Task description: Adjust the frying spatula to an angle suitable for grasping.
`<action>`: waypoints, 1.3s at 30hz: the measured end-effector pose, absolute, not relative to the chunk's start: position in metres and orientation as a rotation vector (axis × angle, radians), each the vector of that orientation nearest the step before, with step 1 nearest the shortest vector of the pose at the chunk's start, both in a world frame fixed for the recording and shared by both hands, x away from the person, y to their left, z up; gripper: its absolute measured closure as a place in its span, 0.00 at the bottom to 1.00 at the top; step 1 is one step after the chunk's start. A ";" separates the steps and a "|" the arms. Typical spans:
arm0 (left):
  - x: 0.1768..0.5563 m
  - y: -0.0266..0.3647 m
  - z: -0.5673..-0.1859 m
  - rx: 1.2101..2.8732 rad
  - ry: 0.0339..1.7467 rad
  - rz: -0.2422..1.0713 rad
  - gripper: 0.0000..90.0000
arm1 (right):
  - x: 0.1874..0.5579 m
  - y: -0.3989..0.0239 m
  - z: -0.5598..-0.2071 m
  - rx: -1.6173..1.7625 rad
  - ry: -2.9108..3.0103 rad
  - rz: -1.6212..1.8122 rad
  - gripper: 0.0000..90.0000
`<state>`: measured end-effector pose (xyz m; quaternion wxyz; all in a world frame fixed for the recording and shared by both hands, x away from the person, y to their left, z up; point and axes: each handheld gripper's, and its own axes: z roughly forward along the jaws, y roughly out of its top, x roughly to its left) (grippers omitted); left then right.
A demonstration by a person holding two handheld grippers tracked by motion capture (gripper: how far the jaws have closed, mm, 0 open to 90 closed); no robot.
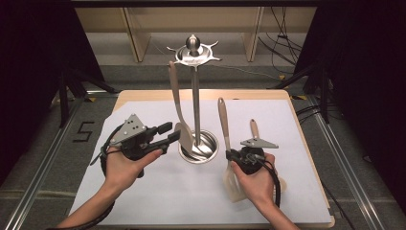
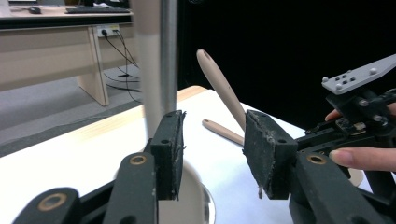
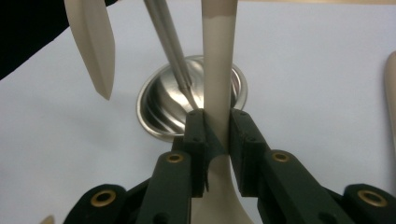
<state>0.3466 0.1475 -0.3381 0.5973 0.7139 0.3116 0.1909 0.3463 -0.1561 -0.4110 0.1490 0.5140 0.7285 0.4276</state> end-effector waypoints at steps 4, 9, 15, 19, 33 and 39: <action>0.347 0.138 -0.340 1.667 0.711 0.418 0.62 | 0.338 -0.153 -0.407 1.420 2.073 1.271 0.87; 0.347 0.125 -0.341 1.675 0.700 0.388 0.61 | 0.327 -0.148 -0.398 1.350 2.051 1.323 0.87; 0.351 0.110 -0.343 1.681 0.686 0.346 0.60 | 0.320 -0.142 -0.391 1.304 2.048 1.341 0.87; 0.355 0.101 -0.345 1.679 0.697 0.321 0.59 | 0.318 -0.140 -0.389 1.248 2.047 1.360 0.87; 0.365 0.083 -0.348 1.666 0.732 0.264 0.59 | 0.308 -0.133 -0.381 1.260 2.043 1.384 0.87; 0.367 0.079 -0.351 1.665 0.752 0.232 0.59 | 0.307 -0.132 -0.380 1.203 2.047 1.386 0.87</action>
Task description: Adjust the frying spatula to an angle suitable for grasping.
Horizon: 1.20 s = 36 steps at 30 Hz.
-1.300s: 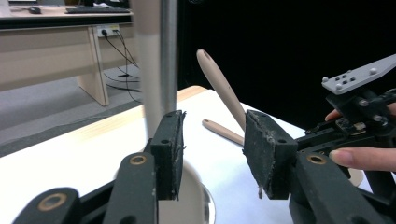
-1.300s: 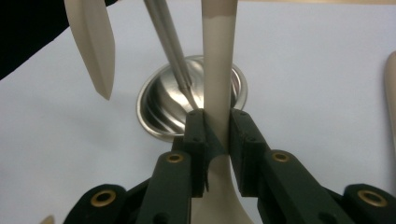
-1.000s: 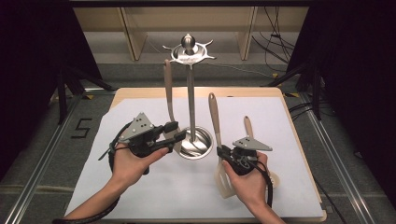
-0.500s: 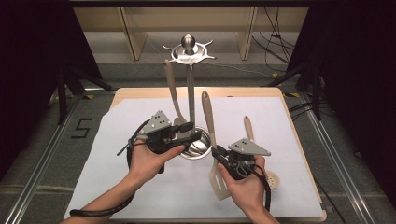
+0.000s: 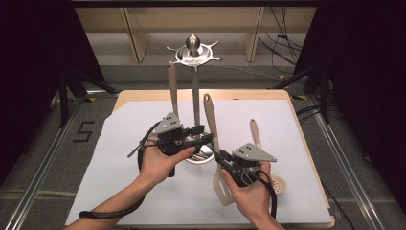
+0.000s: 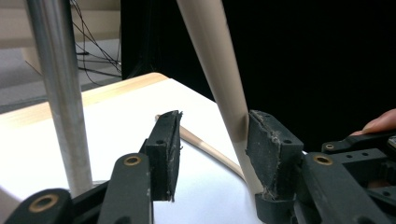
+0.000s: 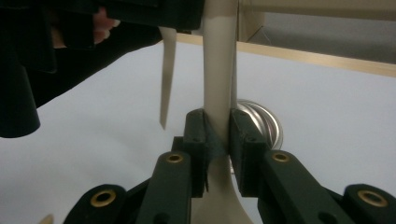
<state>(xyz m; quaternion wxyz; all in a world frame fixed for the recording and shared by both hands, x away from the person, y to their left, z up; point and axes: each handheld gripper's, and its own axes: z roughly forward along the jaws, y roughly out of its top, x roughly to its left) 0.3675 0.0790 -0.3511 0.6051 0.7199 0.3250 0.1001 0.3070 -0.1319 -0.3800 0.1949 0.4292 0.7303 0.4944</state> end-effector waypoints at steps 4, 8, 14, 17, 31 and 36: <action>0.368 0.079 -0.351 1.655 0.761 0.213 0.60 | 0.304 -0.132 -0.378 1.243 2.049 1.373 0.87; 0.366 0.078 -0.349 1.661 0.750 0.211 0.60 | 0.306 -0.133 -0.377 1.193 2.048 1.361 0.87; 0.367 0.075 -0.349 1.661 0.743 0.206 0.61 | 0.306 -0.129 -0.377 1.185 2.053 1.384 0.87; 0.367 0.074 -0.349 1.654 0.745 0.194 0.64 | 0.306 -0.128 -0.376 1.163 2.049 1.372 0.87; 0.355 0.074 -0.340 1.683 0.603 0.202 0.85 | 0.306 -0.122 -0.376 1.046 2.074 1.363 0.82; 0.358 0.083 -0.335 1.715 0.538 0.264 0.85 | 0.304 -0.128 -0.372 0.989 2.050 1.381 0.70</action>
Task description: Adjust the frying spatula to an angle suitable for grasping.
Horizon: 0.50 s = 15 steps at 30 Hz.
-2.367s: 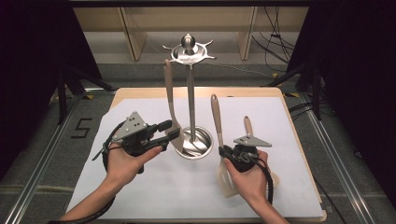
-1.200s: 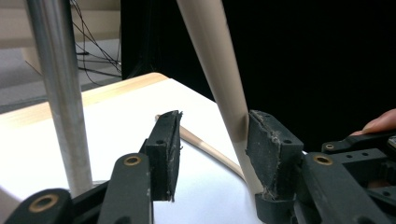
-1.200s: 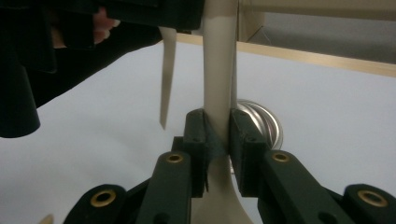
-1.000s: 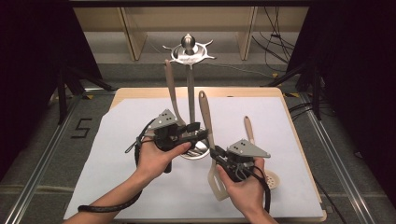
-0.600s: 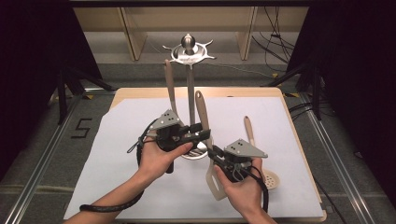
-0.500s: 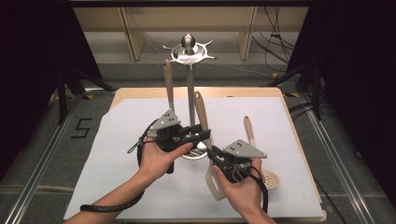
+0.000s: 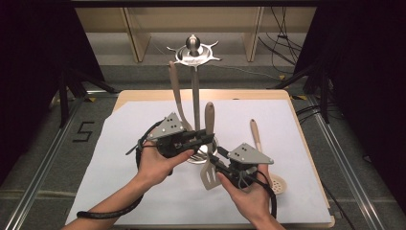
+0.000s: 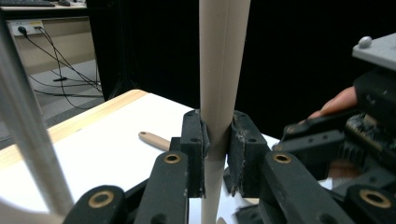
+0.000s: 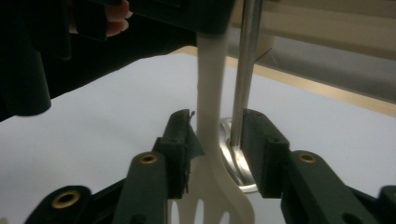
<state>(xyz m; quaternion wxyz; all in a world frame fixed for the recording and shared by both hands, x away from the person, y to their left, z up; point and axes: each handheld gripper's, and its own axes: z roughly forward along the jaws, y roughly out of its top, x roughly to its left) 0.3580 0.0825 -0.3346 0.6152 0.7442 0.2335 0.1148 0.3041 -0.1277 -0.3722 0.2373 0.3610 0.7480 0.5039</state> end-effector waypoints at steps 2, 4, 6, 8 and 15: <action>0.363 0.088 -0.332 1.726 0.508 0.275 0.85 | 0.303 -0.132 -0.373 0.984 2.034 1.396 0.67; 0.365 0.092 -0.330 1.727 0.501 0.283 0.85 | 0.302 -0.139 -0.375 0.976 2.032 1.397 0.65; 0.367 0.095 -0.327 1.730 0.504 0.286 0.85 | 0.303 -0.148 -0.379 0.982 2.007 1.421 0.64; 0.369 0.098 -0.324 1.737 0.485 0.287 0.85 | 0.302 -0.158 -0.380 1.045 2.005 1.423 0.63; 0.372 0.103 -0.317 1.734 0.457 0.298 0.85 | 0.315 -0.189 -0.398 1.187 1.963 1.389 0.63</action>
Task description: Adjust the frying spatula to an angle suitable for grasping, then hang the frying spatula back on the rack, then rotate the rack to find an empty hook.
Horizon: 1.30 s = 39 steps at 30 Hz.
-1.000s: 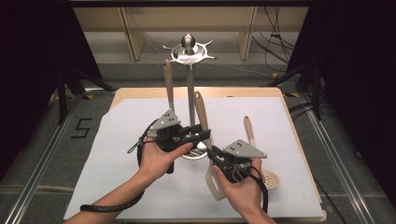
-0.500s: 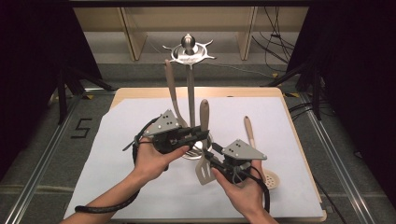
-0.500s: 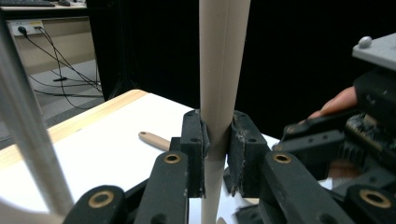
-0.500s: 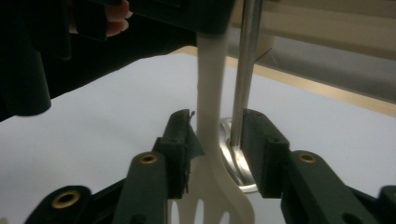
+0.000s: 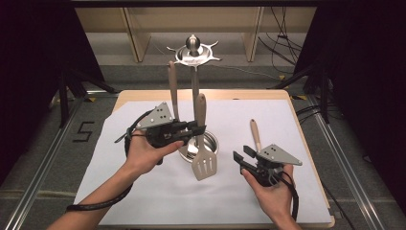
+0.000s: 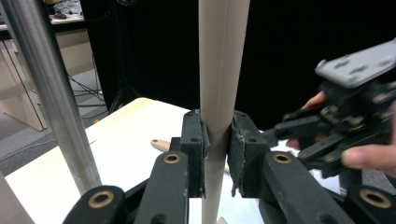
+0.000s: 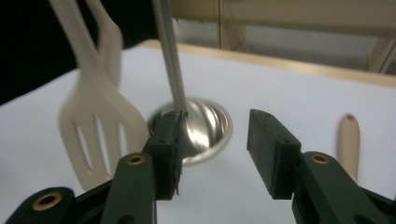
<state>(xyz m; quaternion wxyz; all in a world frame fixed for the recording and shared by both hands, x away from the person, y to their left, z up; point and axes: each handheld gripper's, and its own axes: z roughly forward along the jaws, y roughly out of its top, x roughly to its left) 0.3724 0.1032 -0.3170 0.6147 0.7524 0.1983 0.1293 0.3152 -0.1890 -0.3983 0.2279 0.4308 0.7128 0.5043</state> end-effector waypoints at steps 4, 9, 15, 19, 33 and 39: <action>0.374 0.105 -0.314 1.727 0.453 0.291 0.85 | 0.321 -0.195 -0.415 1.276 2.000 1.305 0.63; 0.375 0.106 -0.309 1.723 0.437 0.303 0.85 | 0.323 -0.197 -0.424 1.358 2.045 1.245 0.63; 0.375 0.108 -0.303 1.722 0.422 0.304 0.85 | 0.324 -0.199 -0.427 1.338 2.053 1.239 0.63; 0.376 0.109 -0.300 1.724 0.419 0.309 0.85 | 0.325 -0.201 -0.426 1.331 2.056 1.219 0.63; 0.375 0.112 -0.294 1.720 0.408 0.301 0.85 | 0.324 -0.204 -0.425 1.316 2.046 1.226 0.63; 0.375 0.113 -0.292 1.712 0.411 0.294 0.85 | 0.323 -0.200 -0.426 1.359 2.036 1.262 0.63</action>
